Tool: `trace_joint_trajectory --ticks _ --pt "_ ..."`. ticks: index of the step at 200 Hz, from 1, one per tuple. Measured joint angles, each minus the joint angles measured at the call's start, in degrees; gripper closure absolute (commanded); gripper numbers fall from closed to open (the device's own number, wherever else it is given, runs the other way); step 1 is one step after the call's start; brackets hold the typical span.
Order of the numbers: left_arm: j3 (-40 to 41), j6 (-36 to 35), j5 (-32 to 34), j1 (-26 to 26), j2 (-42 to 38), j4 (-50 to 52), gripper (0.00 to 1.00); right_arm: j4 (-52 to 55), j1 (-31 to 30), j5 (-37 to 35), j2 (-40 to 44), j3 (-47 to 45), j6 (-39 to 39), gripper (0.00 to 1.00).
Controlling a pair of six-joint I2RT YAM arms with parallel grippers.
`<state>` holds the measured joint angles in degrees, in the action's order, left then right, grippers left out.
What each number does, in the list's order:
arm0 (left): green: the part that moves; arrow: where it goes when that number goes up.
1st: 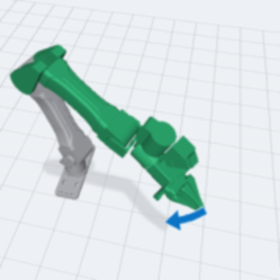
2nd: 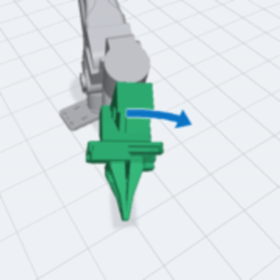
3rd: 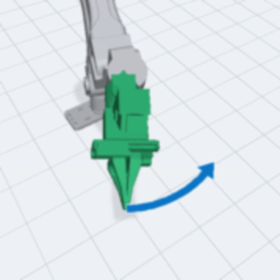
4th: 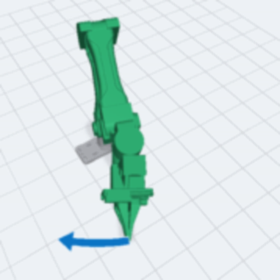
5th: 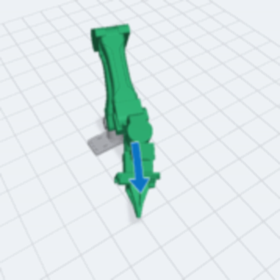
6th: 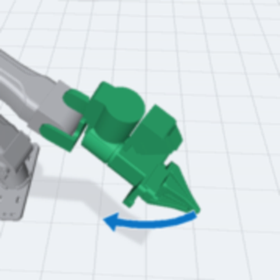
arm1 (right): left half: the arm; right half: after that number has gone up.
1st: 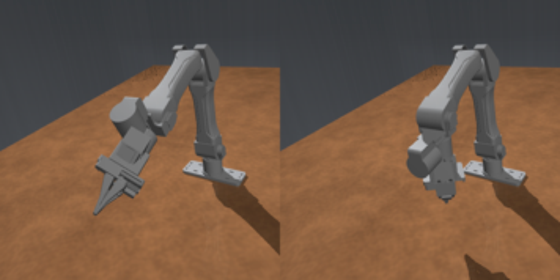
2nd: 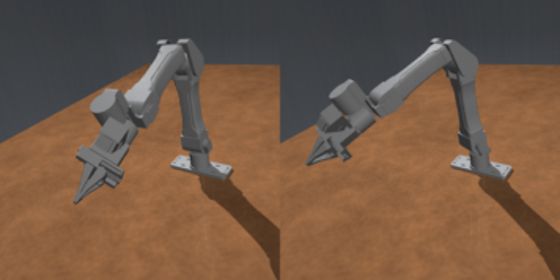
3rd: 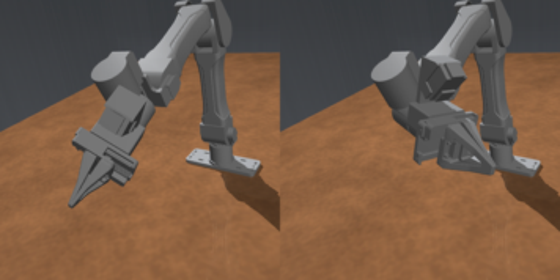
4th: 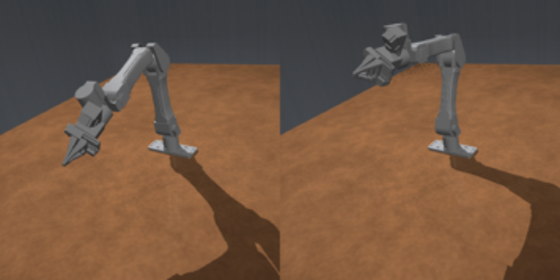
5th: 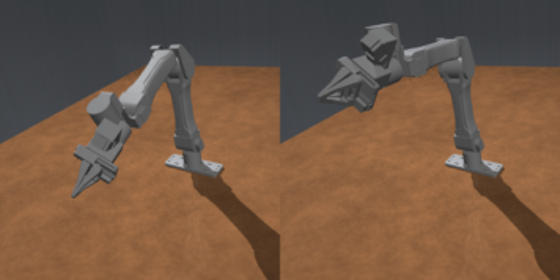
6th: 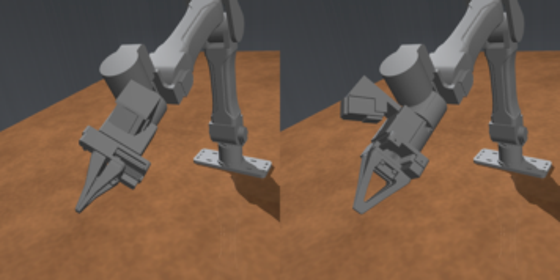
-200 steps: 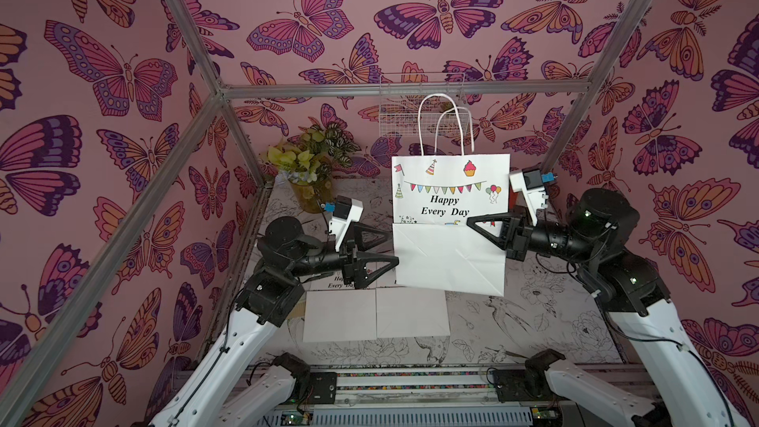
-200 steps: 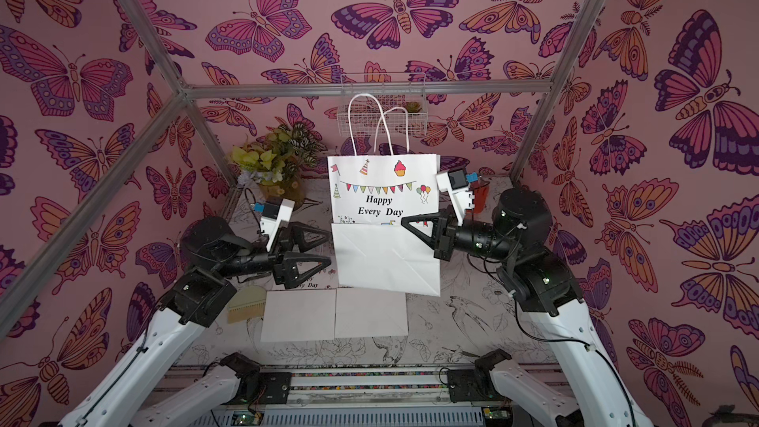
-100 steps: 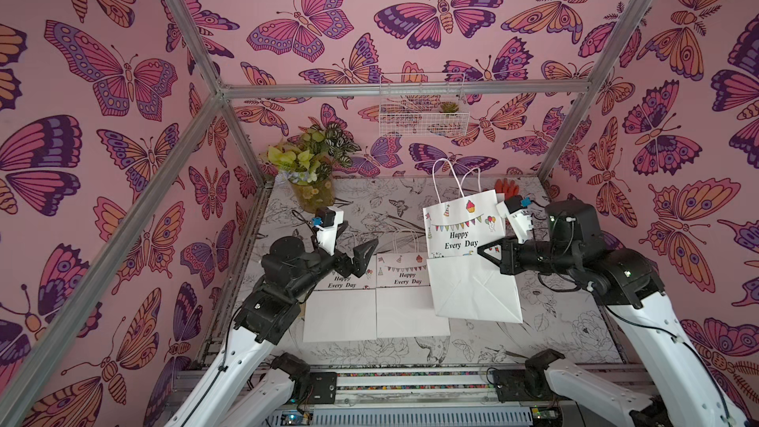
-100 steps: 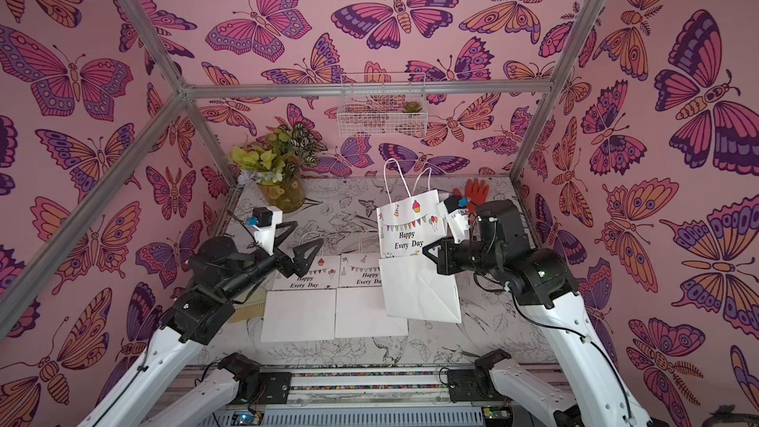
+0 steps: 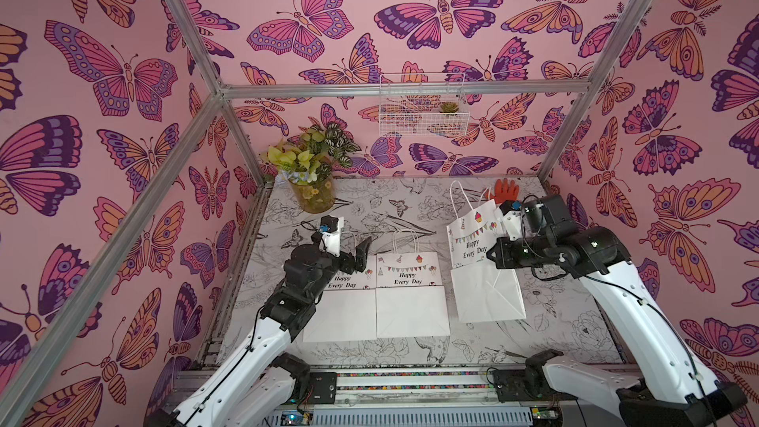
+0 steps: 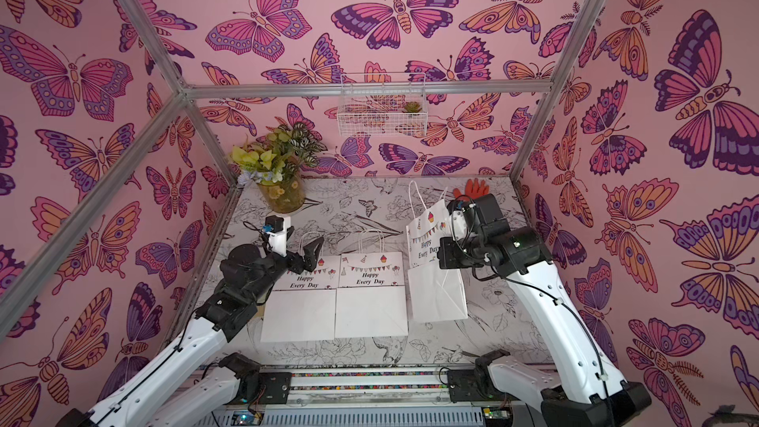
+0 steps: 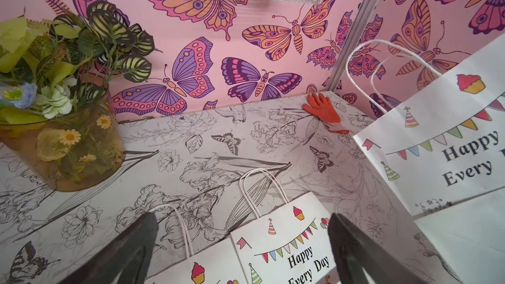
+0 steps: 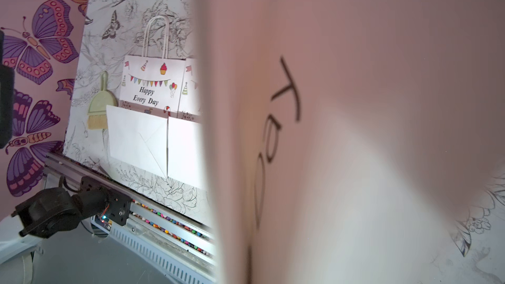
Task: Put away the paper bag
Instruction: Place the paper bag at the center of the board.
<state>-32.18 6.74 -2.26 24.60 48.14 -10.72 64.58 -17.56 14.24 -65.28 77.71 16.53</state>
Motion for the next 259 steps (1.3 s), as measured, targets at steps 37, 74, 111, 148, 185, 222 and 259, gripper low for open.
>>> trace_joint_trajectory --ticks 37,74,111,148,185,222,259 --pt "2.6 0.0 1.0 -0.7 0.5 -4.2 0.0 -0.1 6.1 4.3 -2.0 -2.5 -0.8 1.0" --pt "3.2 0.3 1.0 -1.4 0.5 -7.1 0.0 0.0 10.0 8.2 -6.9 -2.9 -3.1 1.0" --pt "3.8 1.0 0.8 -1.8 0.6 -8.9 0.0 1.2 11.3 8.9 -14.1 -2.2 -7.2 1.0" --pt "4.3 1.5 0.5 -2.5 1.8 -10.2 0.0 1.1 14.4 10.3 -19.8 -2.2 -9.6 1.0" --pt "4.3 2.1 0.1 -2.9 2.3 -10.5 0.0 -0.4 16.3 11.7 -21.1 -2.6 -10.3 1.0" --pt "4.6 2.6 0.0 -3.4 2.2 -10.9 0.0 -2.5 16.3 11.7 -22.5 -4.3 -10.8 1.0" --pt "5.1 2.8 -0.5 -4.1 2.2 -11.2 0.0 -3.9 16.3 10.7 -25.9 -5.5 -11.0 1.0"
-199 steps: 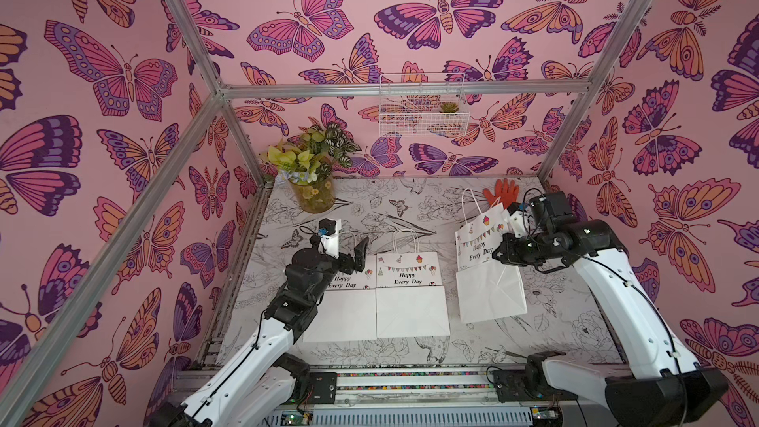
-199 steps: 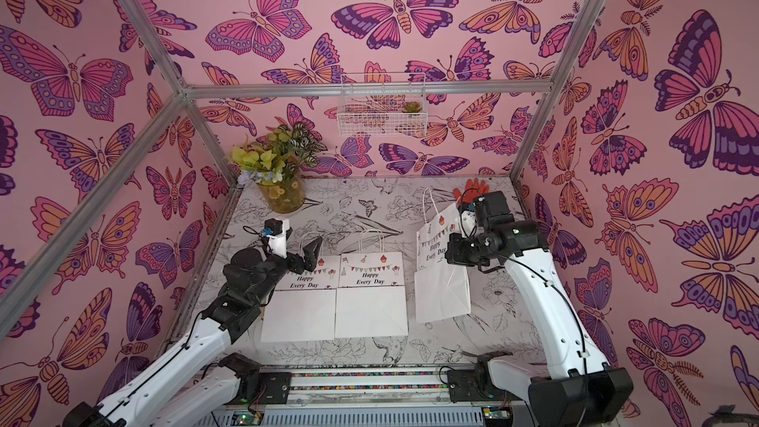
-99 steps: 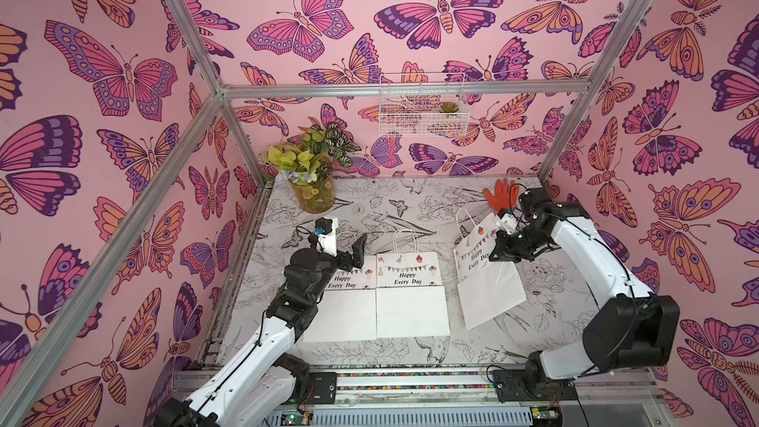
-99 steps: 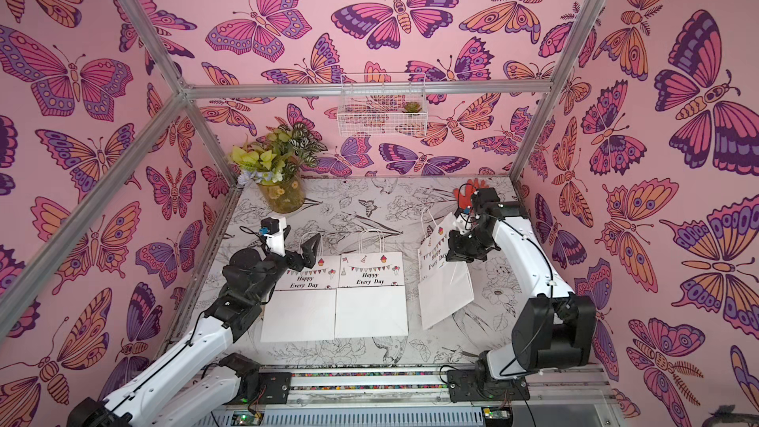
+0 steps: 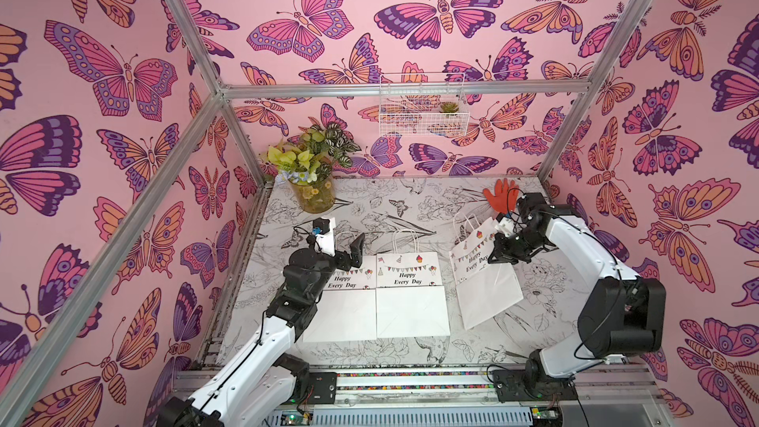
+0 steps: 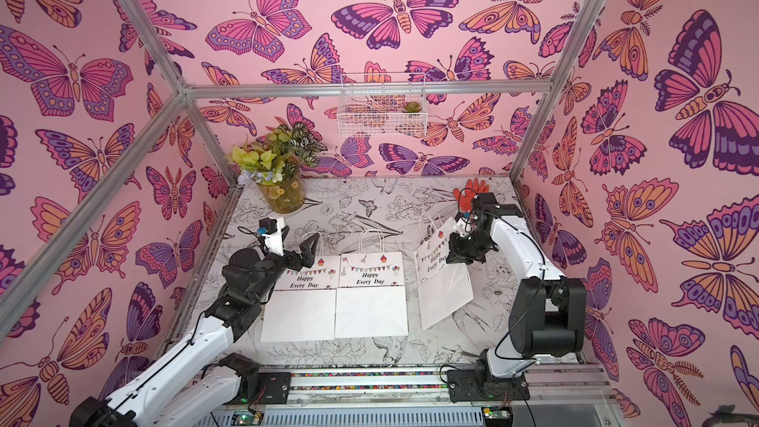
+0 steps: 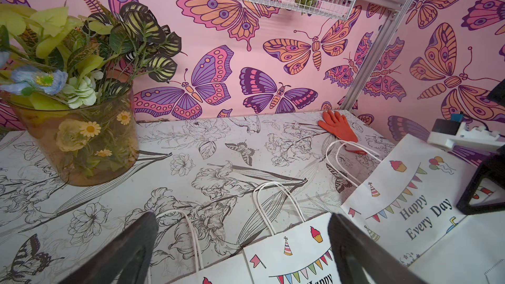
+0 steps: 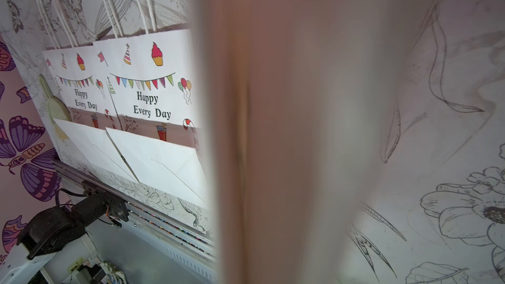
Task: Put away the paper bag
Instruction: Place the paper bag at the center of the board.
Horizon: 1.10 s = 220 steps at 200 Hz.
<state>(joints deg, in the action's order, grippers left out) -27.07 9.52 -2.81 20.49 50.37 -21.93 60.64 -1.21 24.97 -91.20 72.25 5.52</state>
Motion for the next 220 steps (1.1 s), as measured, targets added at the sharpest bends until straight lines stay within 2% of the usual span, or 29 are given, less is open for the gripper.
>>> trace_joint_trajectory --ticks 70,153,220 --pt "0.0 0.6 -0.4 -0.6 0.0 -0.6 0.0 -1.3 0.0 -2.5 -7.3 0.0 0.4 0.97" --pt "0.1 0.7 -0.7 -1.1 0.0 -0.6 0.0 -1.7 0.9 -8.1 -8.0 -1.5 2.0 0.65" --pt "0.8 1.1 -0.9 -2.2 0.0 -0.7 0.0 -2.0 2.0 -9.7 -8.0 -2.3 2.2 0.53"
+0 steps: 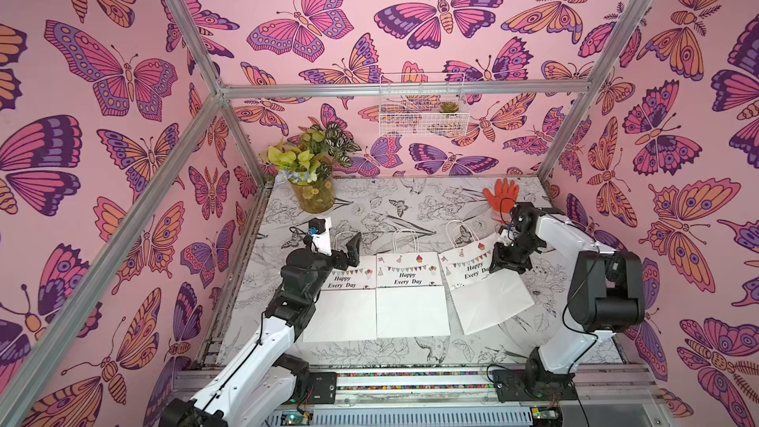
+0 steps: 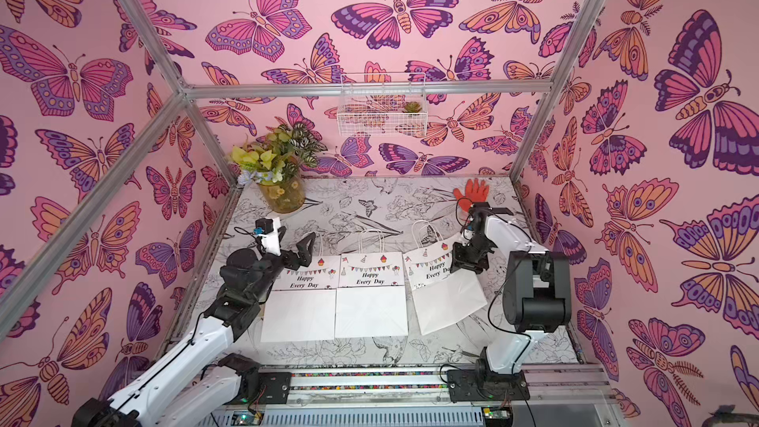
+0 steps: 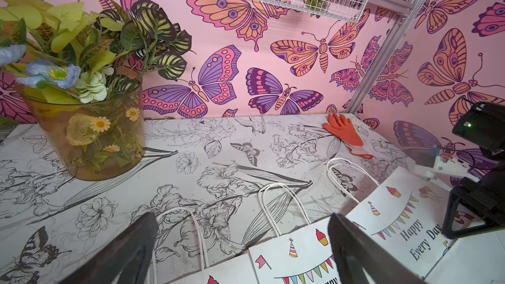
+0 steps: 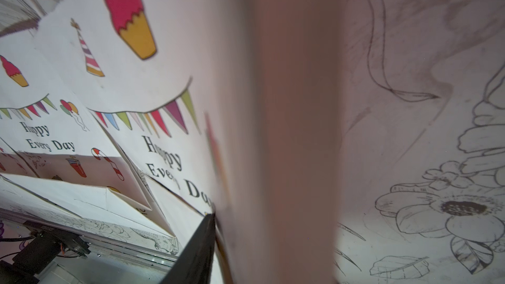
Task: Put away the paper bag
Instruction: Place the paper bag at the center of the board.
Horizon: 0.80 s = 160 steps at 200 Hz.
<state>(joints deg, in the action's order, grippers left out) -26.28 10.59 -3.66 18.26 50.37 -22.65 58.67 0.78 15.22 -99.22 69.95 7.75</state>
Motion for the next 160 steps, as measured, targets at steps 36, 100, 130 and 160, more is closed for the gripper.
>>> trace_joint_trajectory --ticks 36,100,130,160 --pt "0.0 0.0 0.0 -0.4 0.0 0.0 0.0 0.0 1.2 0.1 -0.5 0.0 0.3 0.44" --pt "0.2 0.2 -0.6 -0.8 0.0 0.0 0.0 0.1 2.3 0.7 -6.7 0.5 0.4 0.37" --pt "0.3 0.3 -0.9 -1.0 0.0 0.0 0.0 0.3 3.3 0.9 -7.6 1.3 0.4 0.32" --pt "0.3 0.4 -1.0 -1.1 0.0 0.0 0.0 0.3 4.3 1.1 -7.7 2.4 0.4 0.31"
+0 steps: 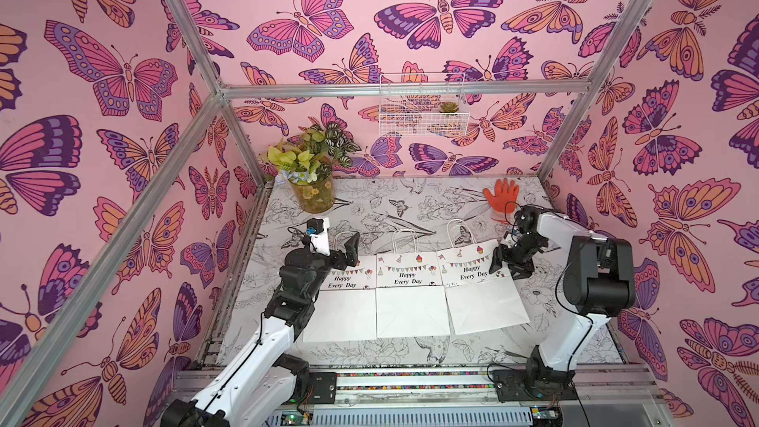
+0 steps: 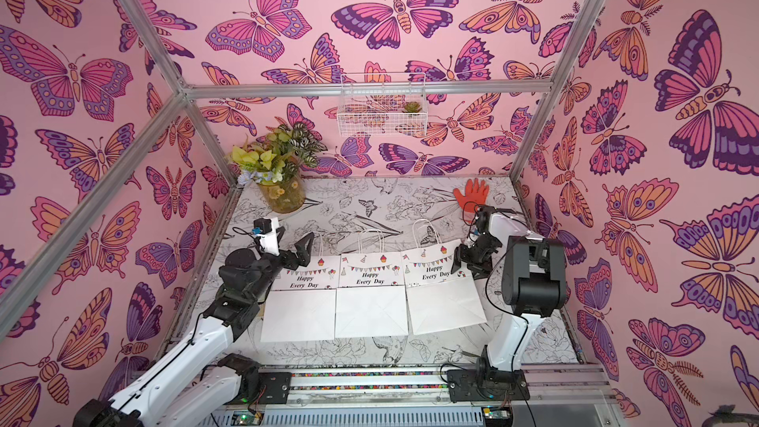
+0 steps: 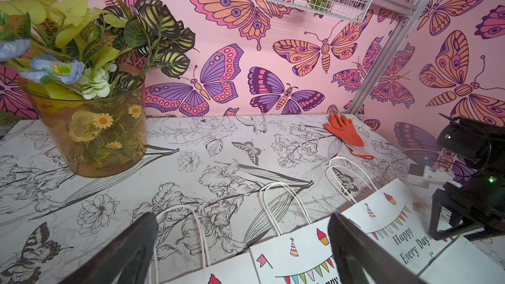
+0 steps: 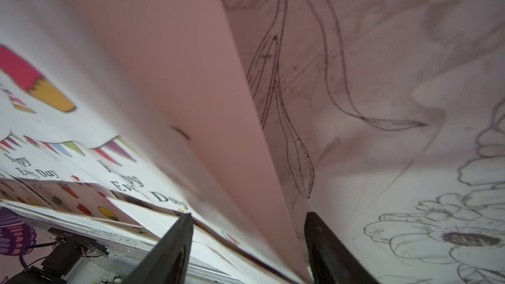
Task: Put away the paper bag
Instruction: Place the paper bag at the center of the board, then adjust the paper bag at the center of the board.
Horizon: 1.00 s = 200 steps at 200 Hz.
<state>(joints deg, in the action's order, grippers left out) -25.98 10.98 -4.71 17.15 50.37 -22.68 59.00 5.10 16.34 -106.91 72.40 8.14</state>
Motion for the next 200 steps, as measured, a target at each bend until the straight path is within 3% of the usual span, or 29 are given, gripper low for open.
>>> trace_joint_trajectory --ticks 40,97,200 --pt "0.0 0.0 0.0 -0.1 0.0 0.0 0.0 0.2 0.1 0.1 -0.6 0.6 0.0 0.28" --pt "0.1 0.0 0.0 -0.3 0.0 0.0 0.0 -0.5 0.1 -3.1 -1.0 2.2 0.2 0.11" --pt "0.1 0.0 0.0 -0.4 0.0 0.0 0.0 -6.1 0.1 -0.4 -2.2 -0.3 0.8 0.11"
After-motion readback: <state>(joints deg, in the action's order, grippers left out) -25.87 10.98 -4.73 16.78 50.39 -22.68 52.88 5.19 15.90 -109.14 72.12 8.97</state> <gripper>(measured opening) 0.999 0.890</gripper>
